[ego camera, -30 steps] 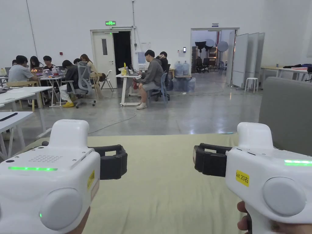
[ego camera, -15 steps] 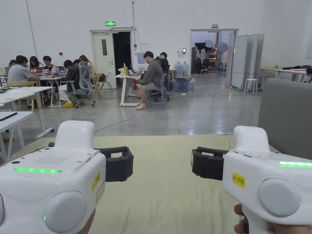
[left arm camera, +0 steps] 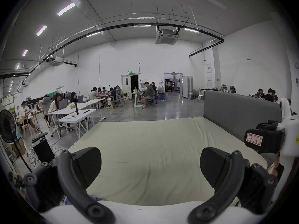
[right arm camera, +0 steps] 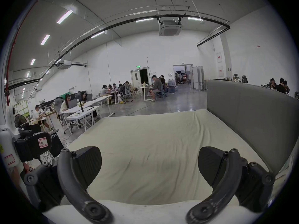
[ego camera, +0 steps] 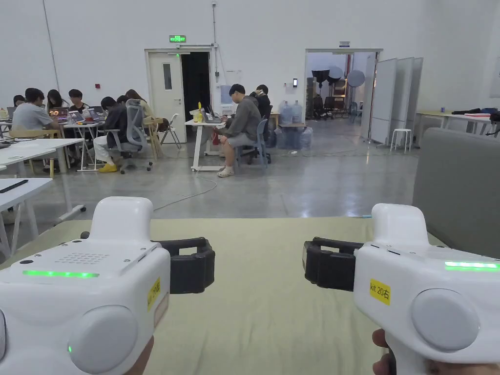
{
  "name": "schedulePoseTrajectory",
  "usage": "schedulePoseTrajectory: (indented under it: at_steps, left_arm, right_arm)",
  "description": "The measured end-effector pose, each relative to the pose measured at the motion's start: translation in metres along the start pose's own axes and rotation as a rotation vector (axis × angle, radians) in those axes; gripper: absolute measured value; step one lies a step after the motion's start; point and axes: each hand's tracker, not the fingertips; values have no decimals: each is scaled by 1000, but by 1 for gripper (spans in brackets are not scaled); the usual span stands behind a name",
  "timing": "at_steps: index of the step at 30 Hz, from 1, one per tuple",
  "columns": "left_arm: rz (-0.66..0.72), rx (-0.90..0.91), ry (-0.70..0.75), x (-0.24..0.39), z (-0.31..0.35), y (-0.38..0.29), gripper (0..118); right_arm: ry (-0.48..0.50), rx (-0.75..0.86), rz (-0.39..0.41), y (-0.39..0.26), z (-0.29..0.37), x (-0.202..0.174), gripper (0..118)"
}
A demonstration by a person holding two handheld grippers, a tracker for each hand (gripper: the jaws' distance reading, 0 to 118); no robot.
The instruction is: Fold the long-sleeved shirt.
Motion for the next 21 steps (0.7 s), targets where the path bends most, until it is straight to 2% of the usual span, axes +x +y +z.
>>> schedulePoseTrajectory:
  at_steps: [21]
  left_arm:
    - [0, -6, -3, -3, 1, 1, 118]
  right_arm:
    - [-11, 5, 11, 0, 0, -3, 118]
